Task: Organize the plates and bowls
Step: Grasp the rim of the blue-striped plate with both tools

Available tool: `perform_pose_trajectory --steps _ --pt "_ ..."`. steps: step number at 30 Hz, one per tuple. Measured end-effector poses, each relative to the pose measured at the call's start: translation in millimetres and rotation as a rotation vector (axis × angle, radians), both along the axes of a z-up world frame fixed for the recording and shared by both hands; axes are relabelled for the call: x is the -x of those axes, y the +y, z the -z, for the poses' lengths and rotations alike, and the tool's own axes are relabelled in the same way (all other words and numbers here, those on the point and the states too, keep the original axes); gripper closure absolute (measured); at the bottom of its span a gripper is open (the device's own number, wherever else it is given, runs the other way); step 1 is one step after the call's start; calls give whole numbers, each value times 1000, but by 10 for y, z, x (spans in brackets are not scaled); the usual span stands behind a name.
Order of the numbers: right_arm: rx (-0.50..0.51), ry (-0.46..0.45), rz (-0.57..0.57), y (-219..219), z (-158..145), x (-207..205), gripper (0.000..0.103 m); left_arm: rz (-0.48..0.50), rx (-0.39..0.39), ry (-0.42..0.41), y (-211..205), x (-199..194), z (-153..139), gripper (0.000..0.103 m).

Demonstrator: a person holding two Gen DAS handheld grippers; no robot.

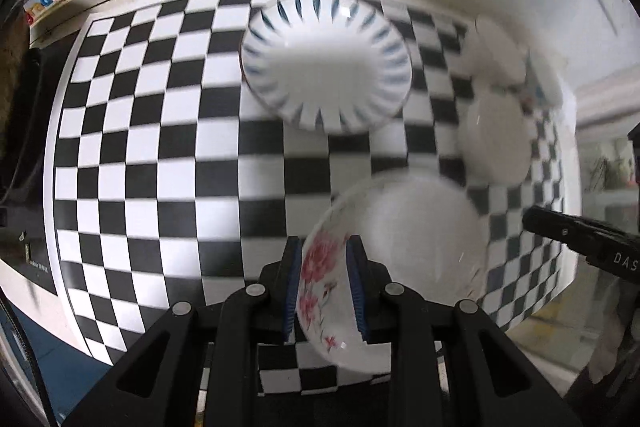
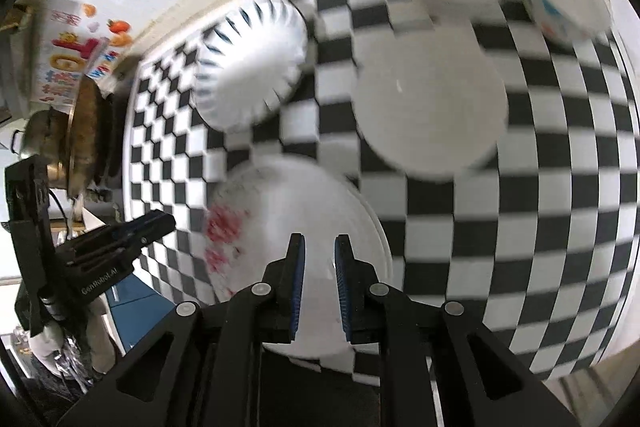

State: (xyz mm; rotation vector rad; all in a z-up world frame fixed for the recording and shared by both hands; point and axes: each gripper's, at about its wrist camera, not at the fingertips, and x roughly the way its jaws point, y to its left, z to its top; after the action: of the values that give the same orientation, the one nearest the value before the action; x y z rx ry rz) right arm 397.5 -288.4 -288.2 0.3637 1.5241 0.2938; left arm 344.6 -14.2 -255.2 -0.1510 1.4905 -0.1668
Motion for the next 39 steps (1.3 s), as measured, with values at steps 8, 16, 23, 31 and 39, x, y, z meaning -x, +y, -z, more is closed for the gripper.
perform_pose_trajectory --steps 8,16,23,31,39 --pt "-43 -67 -18 175 -146 -1053 63 -168 44 33 446 -830 214 77" --pt "6 9 -42 455 477 -1983 63 -267 105 168 754 -1383 869 77" --pt "44 80 -62 556 930 -2259 63 -267 116 221 746 -1502 1140 77" --pt "41 121 -102 637 1160 -2289 90 -257 122 201 671 -1516 1180 87" --pt "76 78 -139 717 1109 -2177 91 -235 83 145 615 -1437 1016 87"
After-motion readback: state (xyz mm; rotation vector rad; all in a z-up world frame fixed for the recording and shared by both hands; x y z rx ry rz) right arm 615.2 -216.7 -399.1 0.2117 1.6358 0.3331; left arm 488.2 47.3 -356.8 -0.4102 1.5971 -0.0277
